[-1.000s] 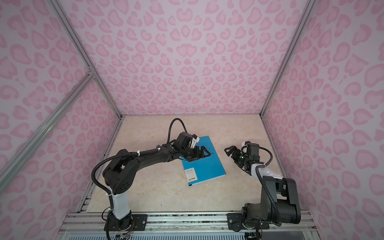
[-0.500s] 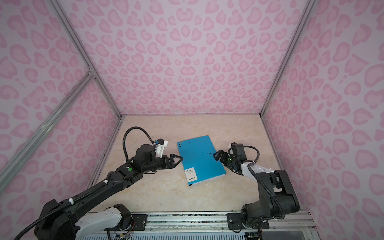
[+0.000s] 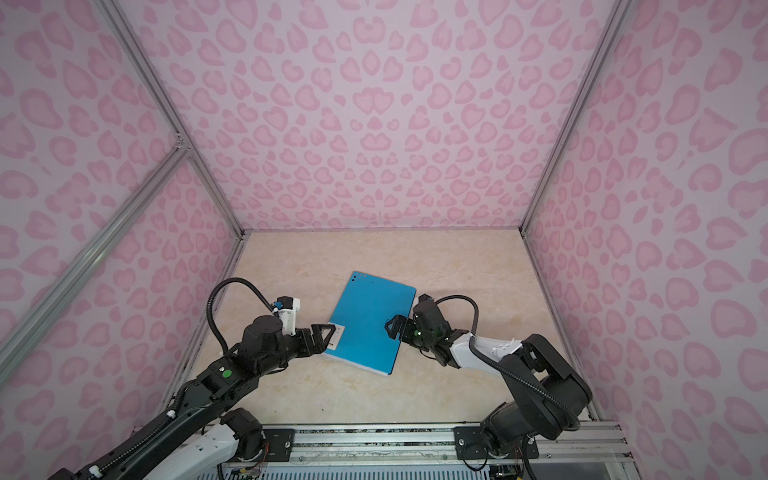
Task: Put the files into the folder
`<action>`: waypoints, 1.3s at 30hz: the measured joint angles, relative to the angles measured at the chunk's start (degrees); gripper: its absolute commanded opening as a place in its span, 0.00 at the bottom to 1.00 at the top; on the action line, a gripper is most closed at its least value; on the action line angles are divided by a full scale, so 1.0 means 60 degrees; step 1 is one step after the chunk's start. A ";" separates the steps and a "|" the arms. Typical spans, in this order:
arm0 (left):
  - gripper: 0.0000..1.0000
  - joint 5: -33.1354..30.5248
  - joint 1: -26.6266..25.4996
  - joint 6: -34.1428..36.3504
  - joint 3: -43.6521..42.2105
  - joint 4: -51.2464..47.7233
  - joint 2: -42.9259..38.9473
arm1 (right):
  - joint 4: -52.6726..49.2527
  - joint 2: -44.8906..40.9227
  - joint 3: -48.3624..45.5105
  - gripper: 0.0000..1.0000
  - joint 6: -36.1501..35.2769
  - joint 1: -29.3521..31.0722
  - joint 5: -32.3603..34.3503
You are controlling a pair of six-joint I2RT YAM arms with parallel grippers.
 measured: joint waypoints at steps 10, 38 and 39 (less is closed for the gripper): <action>0.97 -0.5093 0.0222 0.0353 -0.0229 0.0412 0.0007 | -0.2528 -0.1909 0.2065 0.97 -0.2193 -0.2630 0.1708; 0.98 -0.3949 0.4754 0.4342 -0.1767 0.8717 0.4958 | 0.4535 -0.1566 -0.2728 1.00 -0.7559 -0.5115 0.4368; 0.98 -0.3752 0.4758 0.4452 -0.1676 0.8717 0.5031 | 0.4914 -0.1599 -0.2794 1.00 -0.7668 -0.5115 0.4346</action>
